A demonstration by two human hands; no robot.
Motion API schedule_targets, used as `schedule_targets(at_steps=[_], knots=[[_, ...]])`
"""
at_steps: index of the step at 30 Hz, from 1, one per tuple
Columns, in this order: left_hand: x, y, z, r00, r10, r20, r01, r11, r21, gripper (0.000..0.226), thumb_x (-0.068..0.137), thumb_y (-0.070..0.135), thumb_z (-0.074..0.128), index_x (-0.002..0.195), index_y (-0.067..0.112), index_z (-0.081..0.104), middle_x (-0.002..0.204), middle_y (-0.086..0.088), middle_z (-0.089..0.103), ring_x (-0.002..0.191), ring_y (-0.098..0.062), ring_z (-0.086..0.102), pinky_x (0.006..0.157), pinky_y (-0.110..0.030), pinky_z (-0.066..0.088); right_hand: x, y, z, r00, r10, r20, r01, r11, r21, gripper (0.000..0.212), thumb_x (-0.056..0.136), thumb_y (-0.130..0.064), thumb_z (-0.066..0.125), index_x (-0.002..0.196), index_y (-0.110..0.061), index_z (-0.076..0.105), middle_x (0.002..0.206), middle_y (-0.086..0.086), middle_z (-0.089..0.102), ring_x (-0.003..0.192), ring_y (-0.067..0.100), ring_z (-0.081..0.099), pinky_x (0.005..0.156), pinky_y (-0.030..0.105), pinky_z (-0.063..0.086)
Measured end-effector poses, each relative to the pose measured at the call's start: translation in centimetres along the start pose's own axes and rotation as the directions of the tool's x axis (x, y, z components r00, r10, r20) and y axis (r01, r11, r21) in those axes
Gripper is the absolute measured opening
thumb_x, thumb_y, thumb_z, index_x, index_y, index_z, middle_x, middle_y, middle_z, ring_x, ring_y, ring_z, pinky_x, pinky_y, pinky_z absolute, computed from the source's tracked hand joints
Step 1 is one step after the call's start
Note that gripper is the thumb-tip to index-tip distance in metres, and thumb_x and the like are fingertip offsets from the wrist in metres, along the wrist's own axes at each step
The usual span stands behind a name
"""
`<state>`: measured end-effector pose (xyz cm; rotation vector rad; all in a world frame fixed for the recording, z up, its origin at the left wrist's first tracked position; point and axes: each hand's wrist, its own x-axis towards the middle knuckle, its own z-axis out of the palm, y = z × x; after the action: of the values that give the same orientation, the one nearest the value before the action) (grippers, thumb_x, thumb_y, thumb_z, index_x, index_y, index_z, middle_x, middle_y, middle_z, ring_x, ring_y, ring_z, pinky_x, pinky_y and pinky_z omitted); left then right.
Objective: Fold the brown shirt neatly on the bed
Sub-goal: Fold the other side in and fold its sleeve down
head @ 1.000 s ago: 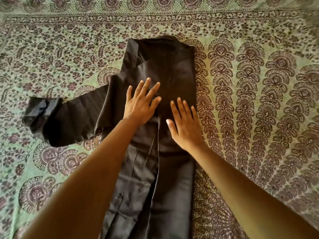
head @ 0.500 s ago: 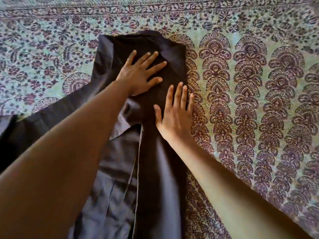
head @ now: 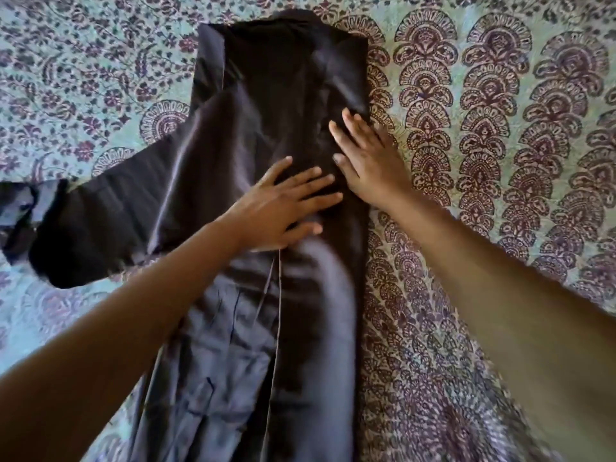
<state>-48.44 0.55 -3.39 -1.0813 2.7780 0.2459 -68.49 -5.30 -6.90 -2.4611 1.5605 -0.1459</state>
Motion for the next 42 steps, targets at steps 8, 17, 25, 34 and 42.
schedule_targets(at_steps=[8,17,25,34,42], knots=[[-11.0,7.2,2.3,0.835,0.521,0.176,-0.535,0.844,0.041,0.051,0.092,0.054,0.032,0.14,0.038,0.034,0.151,0.0,0.034,0.137,-0.021,0.036,0.112,-0.051,0.012,-1.9,-4.0,-1.6,0.983,0.152,0.107,-0.143,0.985,-0.095,0.054,0.097,-0.034,0.03,0.147,-0.016,0.018,0.155,0.011,0.013,0.143,0.025,0.01,0.115,0.045,0.003],[-12.2,11.9,3.8,0.878,0.455,0.147,-0.466,0.883,0.05,0.053,0.093,0.054,0.028,0.142,0.034,0.031,0.152,-0.004,0.031,0.139,-0.025,0.032,0.113,-0.053,0.017,-12.7,-7.8,0.3,0.95,-0.13,0.283,0.128,0.991,0.024,0.056,0.096,-0.036,0.033,0.147,-0.02,0.017,0.157,0.005,0.008,0.144,0.024,0.009,0.115,0.041,0.005],[-24.3,21.8,7.5,0.739,0.659,0.14,-0.66,0.75,-0.048,0.055,0.09,0.057,0.038,0.141,0.036,0.034,0.153,0.003,0.03,0.141,-0.02,0.028,0.115,-0.05,0.008,-14.8,-12.1,-0.4,0.964,0.099,0.247,-0.078,0.992,-0.095,0.055,0.097,-0.033,0.035,0.147,-0.019,0.017,0.156,0.013,0.009,0.142,0.03,0.012,0.115,0.046,0.005],[-24.3,22.7,6.8,0.963,0.25,0.1,-0.247,0.968,-0.04,0.053,0.092,0.051,0.032,0.141,0.03,0.036,0.15,-0.004,0.036,0.137,-0.022,0.036,0.112,-0.047,0.013,-28.8,-15.5,0.8,0.961,-0.077,0.267,0.067,0.997,0.046,0.056,0.088,-0.031,0.036,0.14,-0.013,0.037,0.149,0.016,0.029,0.135,0.032,0.034,0.109,0.047,0.028],[-32.5,29.8,7.8,0.96,0.256,0.116,-0.235,0.957,-0.172,0.048,0.095,0.052,0.025,0.136,0.033,0.04,0.144,0.003,0.045,0.131,-0.015,0.044,0.111,-0.041,0.017,-33.3,-16.6,-0.7,0.946,-0.048,0.319,0.029,0.998,0.064,0.056,0.087,-0.03,0.045,0.138,-0.009,0.04,0.147,0.018,0.032,0.133,0.034,0.036,0.108,0.049,0.029]])
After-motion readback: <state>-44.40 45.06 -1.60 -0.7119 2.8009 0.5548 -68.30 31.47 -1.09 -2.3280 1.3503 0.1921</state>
